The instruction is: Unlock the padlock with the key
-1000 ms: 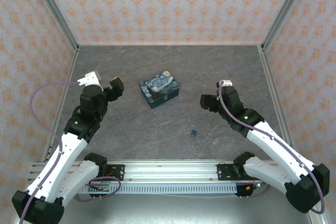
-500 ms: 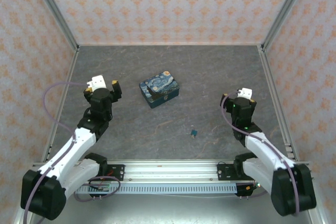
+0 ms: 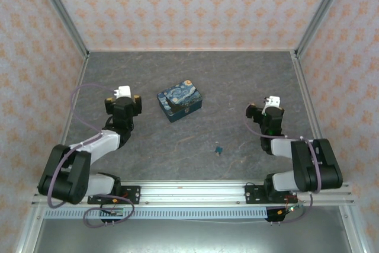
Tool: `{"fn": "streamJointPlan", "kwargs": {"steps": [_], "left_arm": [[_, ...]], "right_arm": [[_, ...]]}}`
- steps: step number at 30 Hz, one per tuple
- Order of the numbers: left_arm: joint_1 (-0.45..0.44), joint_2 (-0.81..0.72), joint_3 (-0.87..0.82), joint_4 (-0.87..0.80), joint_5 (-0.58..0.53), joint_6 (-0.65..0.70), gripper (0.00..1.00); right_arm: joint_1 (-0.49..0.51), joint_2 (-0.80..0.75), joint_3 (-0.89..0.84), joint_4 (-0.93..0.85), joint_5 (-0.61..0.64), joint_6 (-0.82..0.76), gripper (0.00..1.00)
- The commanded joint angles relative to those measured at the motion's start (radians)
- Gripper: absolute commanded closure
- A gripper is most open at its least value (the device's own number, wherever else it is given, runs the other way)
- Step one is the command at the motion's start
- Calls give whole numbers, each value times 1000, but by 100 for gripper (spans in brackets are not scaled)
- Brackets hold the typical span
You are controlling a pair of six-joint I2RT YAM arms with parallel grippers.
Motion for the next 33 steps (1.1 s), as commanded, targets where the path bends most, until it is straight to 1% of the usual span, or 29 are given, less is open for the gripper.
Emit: {"fn": "streamJointPlan", "kwargs": {"steps": [1,3,4,5,6,8,9,11,12,13,14,15,33], "left_arm": [[16,51,-29,150,61,54,6],[18,94,-53,214,99,69,4],[18,105,-59,243,98,76,1],[25,93,-53,210,112,63,0],[36,96,-60,229,143,64,0],[50,104,-67,244,152,51,0],[61,113,-71,258,161,39,0],[95,177,-74,320,196,12,0],[109,190,-59,316,206,3,0],[126,167,-31,215,236,-16,0],[139,179,-43,267,252,-19,0],[138,173,-40,243,252,-21,0],[139,175,-38,247,252,-19,0]], "right_arm": [[-7,79,41,105,-43,-29,1],[-10,123,61,123,-36,-19,1],[-17,113,76,71,-44,-16,1],[-24,109,96,30,-60,-14,1],[-32,123,100,45,-67,-5,1],[-53,121,130,-19,-61,28,1],[-66,128,132,-8,-60,48,1],[-71,124,133,-17,-58,50,1],[-70,125,131,-14,-57,50,1],[-71,124,133,-18,-57,50,1],[-71,124,131,-15,-56,50,1],[-71,123,132,-17,-55,49,1],[-64,124,136,-23,-43,46,1]]}}
